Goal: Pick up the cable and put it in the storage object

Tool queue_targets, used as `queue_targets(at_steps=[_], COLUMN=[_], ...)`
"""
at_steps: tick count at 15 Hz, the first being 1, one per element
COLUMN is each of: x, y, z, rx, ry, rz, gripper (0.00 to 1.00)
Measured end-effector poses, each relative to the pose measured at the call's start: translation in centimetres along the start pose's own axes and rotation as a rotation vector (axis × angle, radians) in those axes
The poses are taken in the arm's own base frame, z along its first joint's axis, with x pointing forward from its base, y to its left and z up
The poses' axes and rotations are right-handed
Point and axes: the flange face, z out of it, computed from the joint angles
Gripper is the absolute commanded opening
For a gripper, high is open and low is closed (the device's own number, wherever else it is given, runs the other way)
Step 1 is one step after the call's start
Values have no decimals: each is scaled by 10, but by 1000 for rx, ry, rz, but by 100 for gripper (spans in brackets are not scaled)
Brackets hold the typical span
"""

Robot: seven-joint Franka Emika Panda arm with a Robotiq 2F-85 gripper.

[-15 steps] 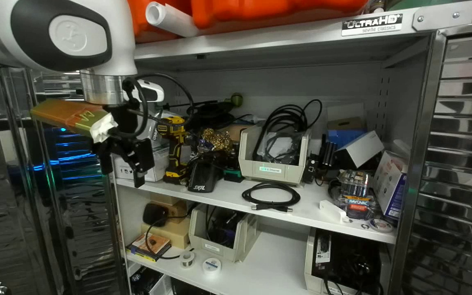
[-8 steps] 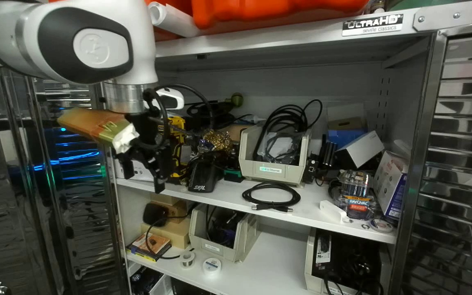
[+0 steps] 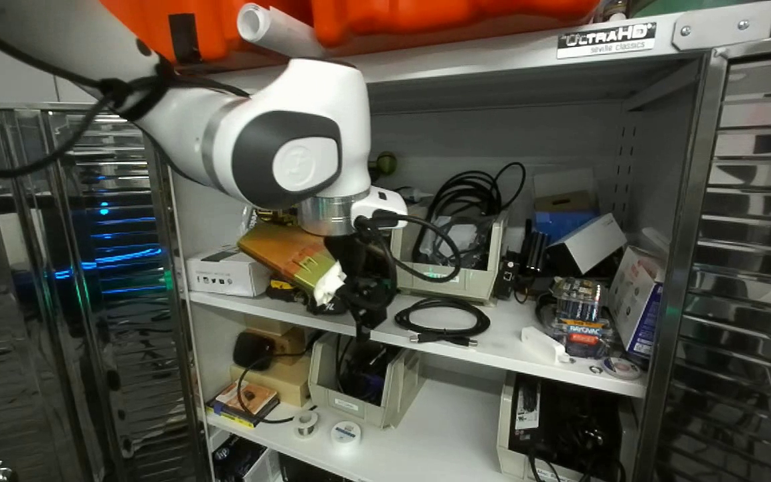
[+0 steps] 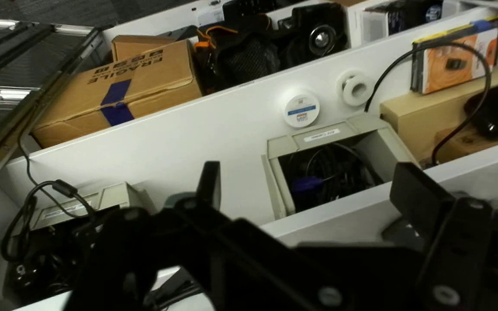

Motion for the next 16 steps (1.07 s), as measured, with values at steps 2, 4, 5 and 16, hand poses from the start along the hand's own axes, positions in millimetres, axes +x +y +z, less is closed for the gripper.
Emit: queue_targets(at_steps=[2,4,5,16], x=[27,51,62,133], y=[15,26,32,70], z=[9,12,13,42], rx=[-7,-21,-33,-175], ry=[22,38,45,36], rz=[50,109,139,418], gripper=[100,100,100,100])
